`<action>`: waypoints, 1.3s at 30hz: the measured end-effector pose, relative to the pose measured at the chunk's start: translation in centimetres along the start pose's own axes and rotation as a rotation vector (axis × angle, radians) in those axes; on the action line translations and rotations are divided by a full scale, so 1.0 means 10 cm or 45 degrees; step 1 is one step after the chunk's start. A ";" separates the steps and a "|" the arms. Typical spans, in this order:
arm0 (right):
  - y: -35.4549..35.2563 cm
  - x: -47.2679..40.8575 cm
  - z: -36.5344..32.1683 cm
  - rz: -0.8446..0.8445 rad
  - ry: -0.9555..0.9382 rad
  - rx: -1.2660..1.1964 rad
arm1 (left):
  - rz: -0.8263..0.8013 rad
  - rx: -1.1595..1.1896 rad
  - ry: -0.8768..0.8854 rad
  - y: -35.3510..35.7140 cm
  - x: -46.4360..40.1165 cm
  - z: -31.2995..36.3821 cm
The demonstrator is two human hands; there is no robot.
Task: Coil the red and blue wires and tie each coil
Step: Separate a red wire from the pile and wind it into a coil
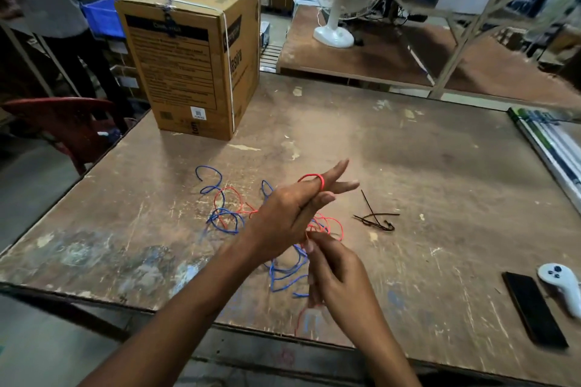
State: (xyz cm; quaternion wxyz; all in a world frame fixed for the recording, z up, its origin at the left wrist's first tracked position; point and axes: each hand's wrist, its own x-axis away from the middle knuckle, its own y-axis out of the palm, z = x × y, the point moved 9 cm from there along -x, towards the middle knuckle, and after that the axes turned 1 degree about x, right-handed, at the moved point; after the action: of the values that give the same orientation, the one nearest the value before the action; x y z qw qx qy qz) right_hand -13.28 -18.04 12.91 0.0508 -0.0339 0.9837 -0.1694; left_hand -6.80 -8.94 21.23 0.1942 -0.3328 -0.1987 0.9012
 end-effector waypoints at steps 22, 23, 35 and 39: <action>-0.13 -0.62 0.31 0.099 0.080 -0.409 | -0.202 0.853 -0.150 0.25 0.04 0.03; 0.01 -0.44 0.36 0.087 0.059 -0.407 | -0.182 0.805 -0.159 0.17 -0.02 -0.04; -0.18 0.03 -0.65 0.179 -0.152 0.042 | -0.301 0.198 -0.235 0.11 0.00 -0.97; -0.70 -0.66 -0.72 0.580 -0.178 0.188 | -0.503 0.626 -0.322 0.24 0.29 -0.87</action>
State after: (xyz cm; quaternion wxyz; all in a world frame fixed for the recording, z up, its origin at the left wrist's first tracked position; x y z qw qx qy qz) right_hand -7.14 -21.66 22.56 0.1579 0.1807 0.9450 -0.2223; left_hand -3.50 -7.55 12.46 0.4134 -0.1166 -0.0587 0.9012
